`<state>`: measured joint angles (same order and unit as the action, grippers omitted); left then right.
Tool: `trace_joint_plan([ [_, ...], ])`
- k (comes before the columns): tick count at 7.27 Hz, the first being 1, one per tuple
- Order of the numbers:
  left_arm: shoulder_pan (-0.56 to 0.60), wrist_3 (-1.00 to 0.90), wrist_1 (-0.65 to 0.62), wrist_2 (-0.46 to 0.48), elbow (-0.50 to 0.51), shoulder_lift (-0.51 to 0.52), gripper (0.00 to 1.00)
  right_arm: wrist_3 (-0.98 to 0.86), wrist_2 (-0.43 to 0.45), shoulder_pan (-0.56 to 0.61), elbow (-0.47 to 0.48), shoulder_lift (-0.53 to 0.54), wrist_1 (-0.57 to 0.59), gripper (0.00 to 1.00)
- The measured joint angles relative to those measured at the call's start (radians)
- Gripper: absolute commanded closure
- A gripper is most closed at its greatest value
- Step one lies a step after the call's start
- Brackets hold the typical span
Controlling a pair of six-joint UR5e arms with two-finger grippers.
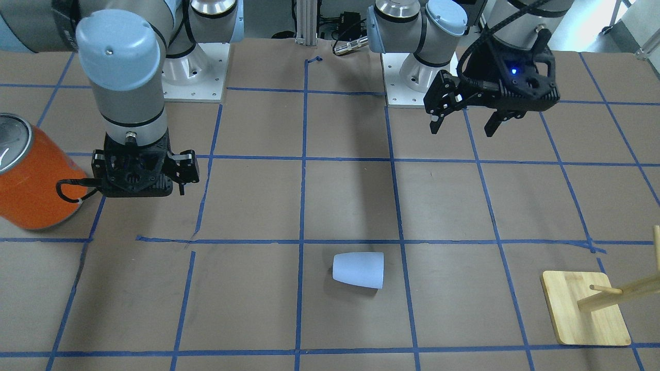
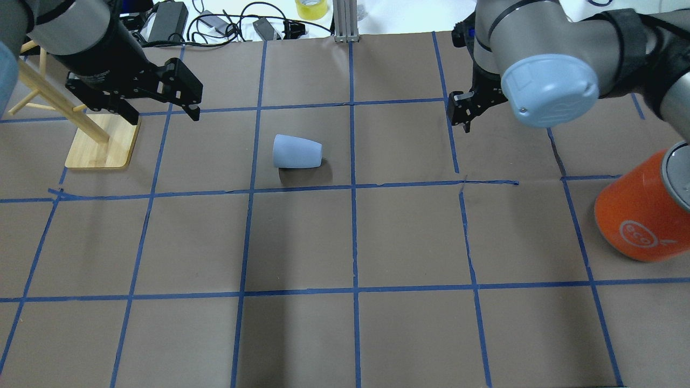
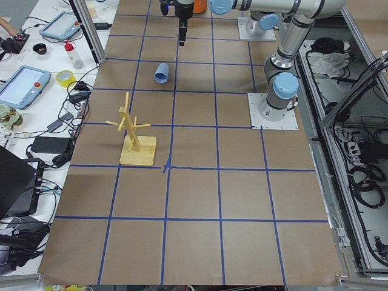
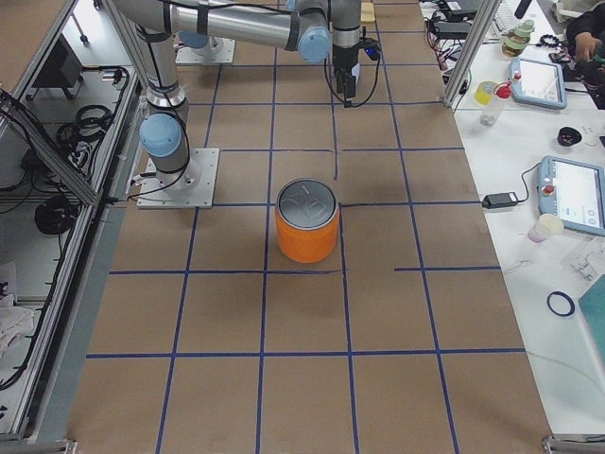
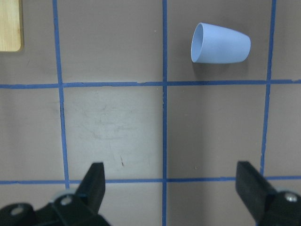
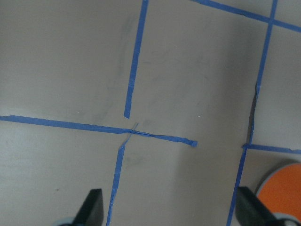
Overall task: Flip cup
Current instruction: 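Move the left gripper toward the lying cup while the right arm rises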
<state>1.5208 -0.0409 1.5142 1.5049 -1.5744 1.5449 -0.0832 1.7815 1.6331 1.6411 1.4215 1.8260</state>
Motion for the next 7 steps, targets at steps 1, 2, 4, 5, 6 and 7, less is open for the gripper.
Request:
trace_joint_plan([
  [1,-0.005,0.0,-0.054,-0.04,-0.029,0.03,0.0,0.016,-0.009,-0.018,-0.005,0.026,-0.046,0.0],
  [2,-0.009,-0.004,-0.114,-0.074,-0.058,0.067,0.0,0.027,-0.016,-0.028,-0.009,0.055,-0.084,0.0],
  [4,-0.041,-0.085,-0.194,-0.191,-0.093,0.148,0.0,0.073,-0.094,-0.041,-0.033,0.11,-0.166,0.0],
  [5,-0.067,-0.129,-0.209,-0.282,-0.098,0.189,0.0,0.119,-0.15,-0.043,-0.072,0.125,-0.215,0.0],
  [6,-0.085,-0.163,-0.233,-0.36,-0.1,0.237,0.0,0.141,-0.16,-0.045,-0.123,0.133,-0.279,0.0],
  [7,-0.092,-0.183,-0.271,-0.398,-0.102,0.286,0.0,0.149,-0.157,-0.045,-0.162,0.137,-0.326,0.0],
])
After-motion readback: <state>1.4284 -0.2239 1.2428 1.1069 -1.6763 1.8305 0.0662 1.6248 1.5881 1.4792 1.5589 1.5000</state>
